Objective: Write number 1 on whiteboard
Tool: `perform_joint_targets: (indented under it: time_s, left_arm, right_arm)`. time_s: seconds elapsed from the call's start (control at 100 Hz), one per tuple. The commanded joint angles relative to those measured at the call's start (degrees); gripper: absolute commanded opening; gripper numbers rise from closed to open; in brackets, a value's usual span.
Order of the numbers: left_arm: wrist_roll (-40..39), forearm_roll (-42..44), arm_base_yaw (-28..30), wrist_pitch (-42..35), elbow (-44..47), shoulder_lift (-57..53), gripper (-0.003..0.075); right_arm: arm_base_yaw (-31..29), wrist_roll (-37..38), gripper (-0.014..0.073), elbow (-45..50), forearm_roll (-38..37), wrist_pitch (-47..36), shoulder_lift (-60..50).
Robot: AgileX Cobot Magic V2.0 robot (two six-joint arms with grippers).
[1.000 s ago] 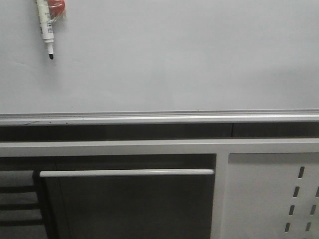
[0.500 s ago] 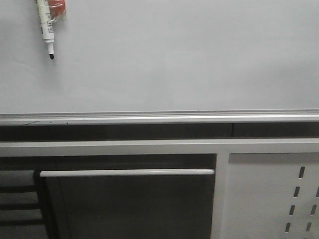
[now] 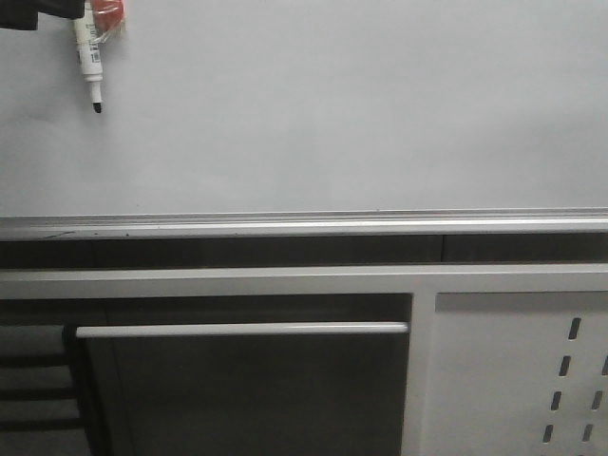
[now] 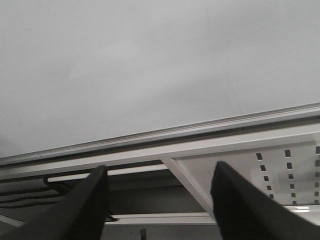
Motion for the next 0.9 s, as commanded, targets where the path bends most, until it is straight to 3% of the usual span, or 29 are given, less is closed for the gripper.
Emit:
perform_joint_targets:
  time_s: [0.0, 0.35, 0.45, 0.56, 0.73, 0.89]
  left_arm:
    - [0.3, -1.8, -0.6, -0.4, -3.1, 0.4, 0.0314]
    - [1.0, -1.8, -0.6, -0.4, -7.1, 4.1, 0.0303]
    - [1.2, -1.8, -0.6, -0.4, -7.4, 4.5, 0.0193]
    - [1.4, -1.7, -0.6, -0.4, -7.4, 4.5, -0.0022]
    - [1.5, -1.5, -0.6, 0.0, -7.4, 4.5, -0.0020]
    - [1.4, 1.5, -0.6, 6.8, -7.3, 3.3, -0.0020]
  right_arm:
    - [-0.3, -0.8, 0.0404, -2.0, 1.0, -3.9, 0.8]
    - [-0.3, -0.8, 0.0404, -2.0, 1.0, -3.9, 0.8]
    - [-0.3, -0.8, 0.0404, -2.0, 1.0, -3.9, 0.8]
    - [-0.3, -0.8, 0.0404, -2.0, 1.0, -3.9, 0.8]
    - [-0.3, -0.8, 0.0404, -2.0, 1.0, -3.9, 0.8]
    - [-0.3, -0.8, 0.0404, -2.0, 1.0, -3.6, 0.8]
